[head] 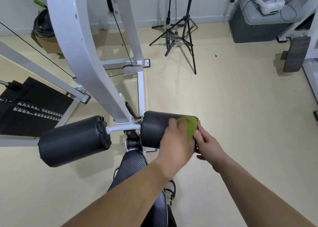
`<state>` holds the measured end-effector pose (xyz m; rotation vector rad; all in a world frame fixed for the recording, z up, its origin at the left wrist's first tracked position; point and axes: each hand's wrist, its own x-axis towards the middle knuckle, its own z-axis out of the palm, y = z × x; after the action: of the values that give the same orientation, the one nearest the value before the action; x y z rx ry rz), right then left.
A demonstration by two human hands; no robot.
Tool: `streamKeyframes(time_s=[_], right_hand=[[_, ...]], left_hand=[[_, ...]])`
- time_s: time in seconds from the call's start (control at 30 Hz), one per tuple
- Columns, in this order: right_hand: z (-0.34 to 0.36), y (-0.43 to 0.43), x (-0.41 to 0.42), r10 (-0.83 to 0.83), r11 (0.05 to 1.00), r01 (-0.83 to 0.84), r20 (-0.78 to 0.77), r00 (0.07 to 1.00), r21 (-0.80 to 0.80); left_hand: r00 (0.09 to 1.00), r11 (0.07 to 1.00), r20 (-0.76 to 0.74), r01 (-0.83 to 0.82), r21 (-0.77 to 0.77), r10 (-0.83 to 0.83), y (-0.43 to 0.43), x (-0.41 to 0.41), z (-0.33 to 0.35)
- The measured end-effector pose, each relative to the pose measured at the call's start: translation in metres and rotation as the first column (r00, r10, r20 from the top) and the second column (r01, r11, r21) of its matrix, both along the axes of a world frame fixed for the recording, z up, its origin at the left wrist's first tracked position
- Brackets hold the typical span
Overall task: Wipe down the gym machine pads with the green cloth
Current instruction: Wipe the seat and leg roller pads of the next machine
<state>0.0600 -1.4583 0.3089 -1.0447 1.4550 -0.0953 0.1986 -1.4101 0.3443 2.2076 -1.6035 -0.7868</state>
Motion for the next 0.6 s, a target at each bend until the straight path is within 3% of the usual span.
streamKeyframes(time_s=[0.13,0.33,0.47,0.6], right_hand=[[0.003,0.009,0.000,-0.040,0.998,0.042,0.047,0.998,-0.046],[0.008,0.040,-0.004,-0.095,0.991,0.105,0.113,0.989,-0.087],[0.016,0.021,-0.006,-0.159,0.987,0.162,0.118,0.980,-0.018],[0.015,0.020,0.001,-0.157,0.978,0.160,0.030,0.987,-0.132]], left_hand=[[0.986,0.986,0.029,0.166,0.024,-0.167,-0.012,0.029,0.007],[0.981,0.987,0.156,-0.132,0.092,0.117,0.001,0.100,0.005],[0.991,0.993,0.105,-0.086,0.080,0.078,0.029,0.069,0.010],[0.992,0.994,0.116,-0.059,0.096,0.048,0.025,0.088,0.009]])
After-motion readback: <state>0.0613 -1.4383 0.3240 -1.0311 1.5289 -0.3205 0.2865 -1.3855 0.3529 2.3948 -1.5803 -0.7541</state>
